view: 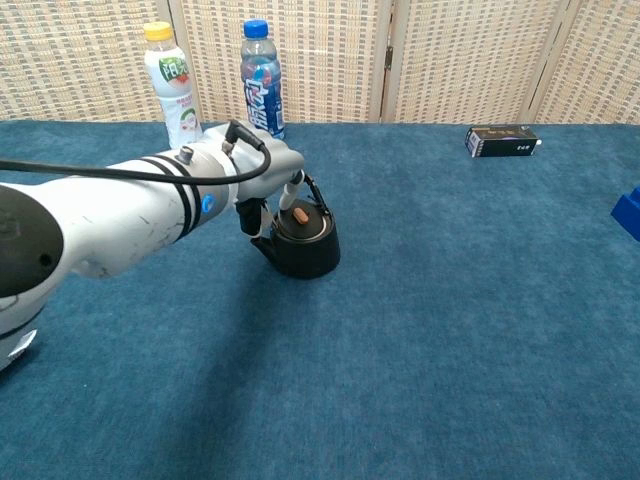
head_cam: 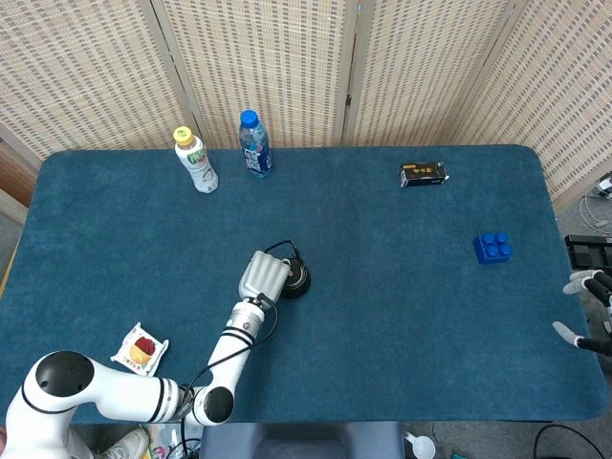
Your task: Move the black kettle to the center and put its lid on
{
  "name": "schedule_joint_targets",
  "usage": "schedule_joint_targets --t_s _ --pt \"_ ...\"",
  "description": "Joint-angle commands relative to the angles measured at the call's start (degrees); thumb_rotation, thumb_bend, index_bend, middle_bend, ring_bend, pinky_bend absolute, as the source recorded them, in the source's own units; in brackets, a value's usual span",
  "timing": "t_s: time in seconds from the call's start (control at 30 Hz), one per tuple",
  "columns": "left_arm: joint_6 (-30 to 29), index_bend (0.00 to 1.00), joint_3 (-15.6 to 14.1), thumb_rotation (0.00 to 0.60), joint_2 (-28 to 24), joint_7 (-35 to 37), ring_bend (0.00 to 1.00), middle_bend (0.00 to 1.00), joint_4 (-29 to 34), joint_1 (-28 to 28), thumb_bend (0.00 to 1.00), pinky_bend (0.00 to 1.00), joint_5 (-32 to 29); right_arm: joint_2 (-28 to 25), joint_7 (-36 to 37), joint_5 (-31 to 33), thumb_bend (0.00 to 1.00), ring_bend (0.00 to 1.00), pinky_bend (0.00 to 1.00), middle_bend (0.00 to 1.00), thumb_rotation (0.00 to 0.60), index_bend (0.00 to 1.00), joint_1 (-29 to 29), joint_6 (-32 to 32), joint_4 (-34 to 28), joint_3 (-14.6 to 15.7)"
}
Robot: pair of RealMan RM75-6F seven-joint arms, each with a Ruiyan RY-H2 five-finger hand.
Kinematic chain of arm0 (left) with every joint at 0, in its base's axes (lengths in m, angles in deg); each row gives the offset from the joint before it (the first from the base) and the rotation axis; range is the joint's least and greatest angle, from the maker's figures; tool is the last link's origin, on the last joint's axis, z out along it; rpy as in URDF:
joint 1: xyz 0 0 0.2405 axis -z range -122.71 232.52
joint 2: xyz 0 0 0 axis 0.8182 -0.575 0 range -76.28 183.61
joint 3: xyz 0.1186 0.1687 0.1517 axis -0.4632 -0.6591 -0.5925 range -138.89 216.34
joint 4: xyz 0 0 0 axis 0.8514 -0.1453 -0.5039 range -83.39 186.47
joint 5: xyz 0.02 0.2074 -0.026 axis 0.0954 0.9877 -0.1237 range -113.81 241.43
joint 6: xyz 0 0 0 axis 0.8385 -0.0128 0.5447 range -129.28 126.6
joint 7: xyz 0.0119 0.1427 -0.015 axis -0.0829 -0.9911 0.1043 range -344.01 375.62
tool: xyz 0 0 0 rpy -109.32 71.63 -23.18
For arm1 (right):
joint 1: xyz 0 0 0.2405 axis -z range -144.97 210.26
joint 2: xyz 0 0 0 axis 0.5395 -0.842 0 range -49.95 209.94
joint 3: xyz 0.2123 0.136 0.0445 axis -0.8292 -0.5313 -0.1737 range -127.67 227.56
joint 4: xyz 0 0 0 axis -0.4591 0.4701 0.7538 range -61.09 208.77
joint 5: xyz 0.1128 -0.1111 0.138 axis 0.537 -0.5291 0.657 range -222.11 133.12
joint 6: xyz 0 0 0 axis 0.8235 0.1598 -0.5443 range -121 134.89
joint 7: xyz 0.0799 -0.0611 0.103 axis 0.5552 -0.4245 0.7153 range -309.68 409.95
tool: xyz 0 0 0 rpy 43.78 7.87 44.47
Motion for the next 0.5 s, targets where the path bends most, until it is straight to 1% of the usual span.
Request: schedule_joint_targets --t_s 0.03,0.5 --pt "0.0 0.34 -0.2 0.600 0.1 0.1 0.66 0.94 -0.3 0.2 0.47 0.72 -0.1 0.0 0.0 0.0 0.17 0.19 0.19 0.33 0.600 0.43 0.0 0.0 0.0 0.0" --pt "0.2 0.34 -1.0 0.600 0.3 1.0 0.66 0.94 -1.5 0.5 0.47 0.72 -0.8 0.0 0.2 -0.2 0.17 0.19 0.19 0.33 0.600 0.43 0.0 -0.1 0.1 0.0"
